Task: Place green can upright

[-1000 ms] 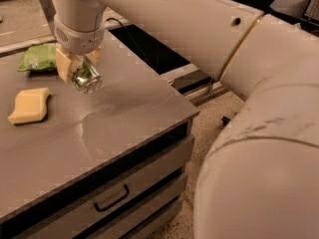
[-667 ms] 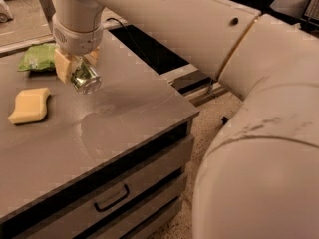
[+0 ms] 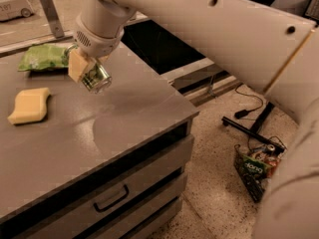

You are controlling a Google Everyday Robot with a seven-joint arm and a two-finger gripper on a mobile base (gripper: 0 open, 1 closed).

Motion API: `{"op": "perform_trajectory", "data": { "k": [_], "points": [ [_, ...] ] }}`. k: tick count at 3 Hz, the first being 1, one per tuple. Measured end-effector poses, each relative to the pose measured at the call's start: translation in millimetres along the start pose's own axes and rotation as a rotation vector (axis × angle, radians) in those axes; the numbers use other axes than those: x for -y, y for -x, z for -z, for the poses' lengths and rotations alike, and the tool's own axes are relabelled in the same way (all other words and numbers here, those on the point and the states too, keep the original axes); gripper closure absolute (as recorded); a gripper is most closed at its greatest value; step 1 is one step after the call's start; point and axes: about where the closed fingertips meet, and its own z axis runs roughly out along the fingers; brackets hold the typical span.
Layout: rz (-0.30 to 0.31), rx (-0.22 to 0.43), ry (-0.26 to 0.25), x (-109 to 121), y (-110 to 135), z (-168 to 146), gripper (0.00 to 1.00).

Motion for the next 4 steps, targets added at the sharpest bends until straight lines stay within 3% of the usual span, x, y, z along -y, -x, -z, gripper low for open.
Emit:
{"op": "perform_trajectory", "data": {
  "k": [1, 2, 3, 4],
  "points": [
    [0.061, 0.155, 0.044, 2.0, -15.3, 13.1, 1.0],
    [0.075, 0.333, 0.11, -5.4, -16.1, 18.5, 1.0],
    [0.091, 0.431, 0.076, 6.9, -15.2, 44.3, 1.0],
    [0.092, 0.426, 0.07, 9.6, -17.2, 44.2, 1.0]
  ]
}}
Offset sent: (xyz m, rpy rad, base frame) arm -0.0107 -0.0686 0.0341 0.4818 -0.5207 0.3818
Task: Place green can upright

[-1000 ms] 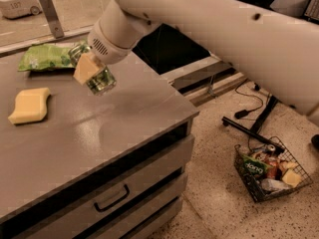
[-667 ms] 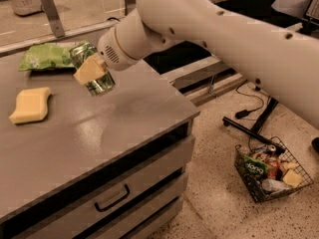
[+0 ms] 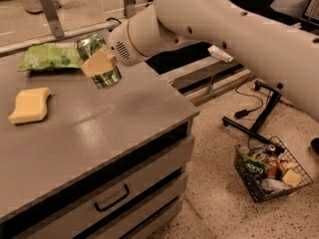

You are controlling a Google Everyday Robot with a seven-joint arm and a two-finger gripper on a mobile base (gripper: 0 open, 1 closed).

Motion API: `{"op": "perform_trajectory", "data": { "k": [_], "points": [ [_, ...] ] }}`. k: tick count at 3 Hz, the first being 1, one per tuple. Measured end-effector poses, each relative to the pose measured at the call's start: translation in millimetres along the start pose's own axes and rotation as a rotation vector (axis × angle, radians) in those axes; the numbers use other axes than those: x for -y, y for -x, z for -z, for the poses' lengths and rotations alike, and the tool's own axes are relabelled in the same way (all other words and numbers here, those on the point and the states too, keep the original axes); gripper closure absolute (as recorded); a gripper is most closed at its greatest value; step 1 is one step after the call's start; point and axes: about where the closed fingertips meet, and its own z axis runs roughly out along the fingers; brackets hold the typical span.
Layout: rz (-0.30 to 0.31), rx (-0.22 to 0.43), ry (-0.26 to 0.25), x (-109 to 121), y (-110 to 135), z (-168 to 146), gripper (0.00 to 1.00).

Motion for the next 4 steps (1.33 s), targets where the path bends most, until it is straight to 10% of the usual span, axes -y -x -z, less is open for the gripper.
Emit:
{"op": "perform_trajectory", "data": {
  "k": [3, 4],
  "points": [
    [0.081, 0.271, 0.171, 14.5, -1.6, 23.7, 1.0],
    [0.096, 0.268, 0.179, 12.5, -2.3, 22.7, 1.0]
  ]
}}
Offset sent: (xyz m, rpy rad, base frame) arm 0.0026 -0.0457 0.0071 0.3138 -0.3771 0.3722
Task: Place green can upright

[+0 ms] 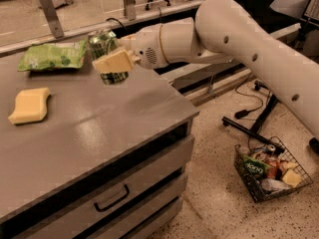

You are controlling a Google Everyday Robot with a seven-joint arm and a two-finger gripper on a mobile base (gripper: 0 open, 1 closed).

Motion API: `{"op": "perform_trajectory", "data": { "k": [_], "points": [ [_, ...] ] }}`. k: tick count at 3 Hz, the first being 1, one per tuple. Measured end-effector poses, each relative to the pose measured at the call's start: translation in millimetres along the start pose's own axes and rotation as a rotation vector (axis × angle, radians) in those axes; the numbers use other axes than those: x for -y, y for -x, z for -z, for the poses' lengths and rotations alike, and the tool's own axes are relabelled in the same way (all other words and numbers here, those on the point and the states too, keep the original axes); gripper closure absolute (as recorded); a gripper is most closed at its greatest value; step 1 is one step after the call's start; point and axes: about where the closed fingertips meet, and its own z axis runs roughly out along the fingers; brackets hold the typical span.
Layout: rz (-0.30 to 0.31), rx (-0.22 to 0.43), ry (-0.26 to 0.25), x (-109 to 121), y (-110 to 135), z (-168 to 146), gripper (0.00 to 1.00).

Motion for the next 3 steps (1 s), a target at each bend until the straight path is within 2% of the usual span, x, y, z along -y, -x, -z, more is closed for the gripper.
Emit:
{"op": "perform_trajectory", "data": {
  "k": [1, 2, 3],
  "points": [
    [0.048, 0.041, 0.042, 2.2, 0.9, -2.2, 1.0],
    [0.173, 0.127, 0.139, 4.2, 1.8, -4.1, 1.0],
    [0.336, 0.179, 0.232, 0.7, -0.1, -5.1, 1.0]
  ]
}}
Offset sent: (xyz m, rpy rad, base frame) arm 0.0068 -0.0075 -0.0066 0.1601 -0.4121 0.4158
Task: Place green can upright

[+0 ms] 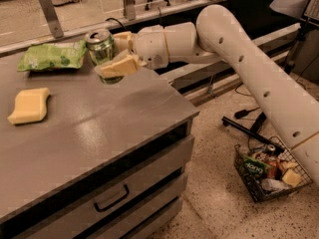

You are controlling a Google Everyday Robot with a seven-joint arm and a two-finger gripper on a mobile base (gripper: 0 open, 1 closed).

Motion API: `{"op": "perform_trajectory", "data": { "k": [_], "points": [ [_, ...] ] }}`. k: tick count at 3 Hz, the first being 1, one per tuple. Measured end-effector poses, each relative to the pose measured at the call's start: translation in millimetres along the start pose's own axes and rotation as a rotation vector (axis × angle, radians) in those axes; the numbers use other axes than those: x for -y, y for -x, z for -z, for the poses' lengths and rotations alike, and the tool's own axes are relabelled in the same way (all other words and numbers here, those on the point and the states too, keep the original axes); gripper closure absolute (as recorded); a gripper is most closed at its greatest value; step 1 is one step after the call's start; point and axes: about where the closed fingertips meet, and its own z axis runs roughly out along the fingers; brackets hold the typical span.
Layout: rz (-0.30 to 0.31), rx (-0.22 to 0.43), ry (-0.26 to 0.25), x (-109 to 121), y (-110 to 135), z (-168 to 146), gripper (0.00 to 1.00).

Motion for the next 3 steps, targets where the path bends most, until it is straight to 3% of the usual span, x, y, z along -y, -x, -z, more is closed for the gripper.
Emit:
{"op": "perform_trajectory", "data": {
  "k": [2, 3],
  "points": [
    [0.044, 0.032, 0.033, -3.2, -1.3, 0.1, 1.0],
    [0.106, 0.086, 0.093, -6.3, -6.7, 1.2, 1.0]
  ]
}}
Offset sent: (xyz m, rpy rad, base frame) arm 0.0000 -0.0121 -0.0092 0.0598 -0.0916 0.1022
